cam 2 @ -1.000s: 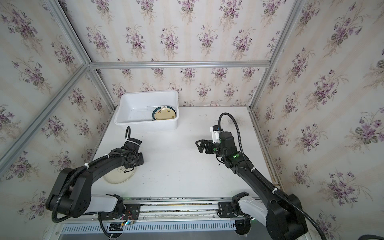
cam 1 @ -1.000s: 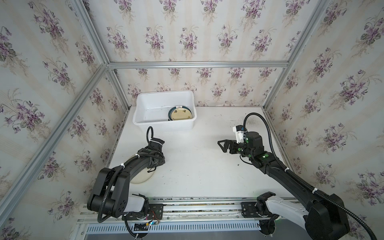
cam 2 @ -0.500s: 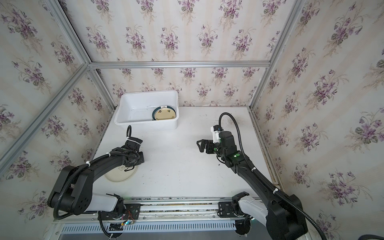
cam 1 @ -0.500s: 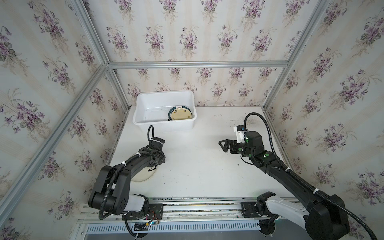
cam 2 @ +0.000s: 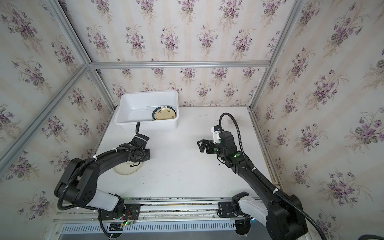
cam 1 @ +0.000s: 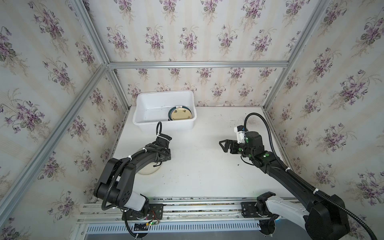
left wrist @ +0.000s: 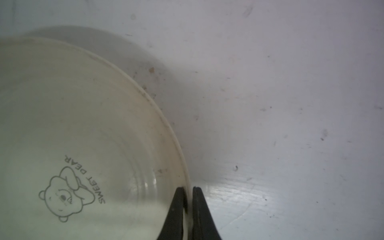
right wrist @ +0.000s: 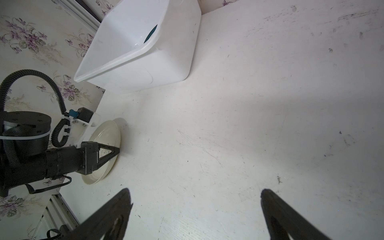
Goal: Place the plates into the plastic bin on the countertop
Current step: Move the plate at the center of the table.
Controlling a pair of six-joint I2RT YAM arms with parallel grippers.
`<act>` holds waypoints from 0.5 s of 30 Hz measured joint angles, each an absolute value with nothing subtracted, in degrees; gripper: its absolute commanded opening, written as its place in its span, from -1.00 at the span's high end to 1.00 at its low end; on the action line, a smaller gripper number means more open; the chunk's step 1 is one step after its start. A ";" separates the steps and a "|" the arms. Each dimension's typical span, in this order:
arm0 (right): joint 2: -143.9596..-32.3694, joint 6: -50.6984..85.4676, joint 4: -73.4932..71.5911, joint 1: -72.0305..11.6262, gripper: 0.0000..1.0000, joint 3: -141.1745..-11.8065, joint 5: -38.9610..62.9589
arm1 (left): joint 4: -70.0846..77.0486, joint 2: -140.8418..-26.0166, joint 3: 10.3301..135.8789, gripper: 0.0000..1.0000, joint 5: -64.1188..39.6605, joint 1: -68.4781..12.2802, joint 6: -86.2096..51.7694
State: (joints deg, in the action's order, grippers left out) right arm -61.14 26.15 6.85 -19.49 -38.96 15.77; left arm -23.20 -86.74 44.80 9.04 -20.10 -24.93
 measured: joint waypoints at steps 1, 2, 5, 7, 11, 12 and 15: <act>-60.97 26.15 6.87 -19.49 -0.99 -38.96 15.73 | -23.22 -86.91 45.10 1.00 8.75 -21.17 -24.93; -60.73 26.15 6.87 -19.49 -0.99 -38.96 15.49 | -23.20 -87.24 45.60 1.00 8.32 -22.50 -24.95; -60.27 26.15 6.92 -19.49 -0.99 -38.96 14.55 | -23.20 -88.40 47.37 1.00 6.96 -26.63 -25.06; -59.99 26.15 6.96 -19.49 -0.99 -38.94 14.48 | -23.27 -89.78 49.28 1.00 6.26 -29.76 -25.06; -59.00 26.13 8.14 -19.46 -0.99 -38.92 12.97 | -22.90 -93.73 54.37 1.00 5.23 -36.21 -24.18; -58.59 26.11 8.60 -19.31 -0.99 -38.89 12.95 | -22.79 -94.89 55.61 1.00 4.93 -37.60 -23.57; -57.01 26.11 9.39 -18.92 -0.99 -38.52 11.77 | -22.79 -97.47 58.76 1.00 4.36 -40.77 -21.87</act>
State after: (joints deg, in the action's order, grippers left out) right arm -57.01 26.11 9.39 -18.92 -38.52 11.77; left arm -22.79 -97.47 58.76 4.36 -40.77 -21.87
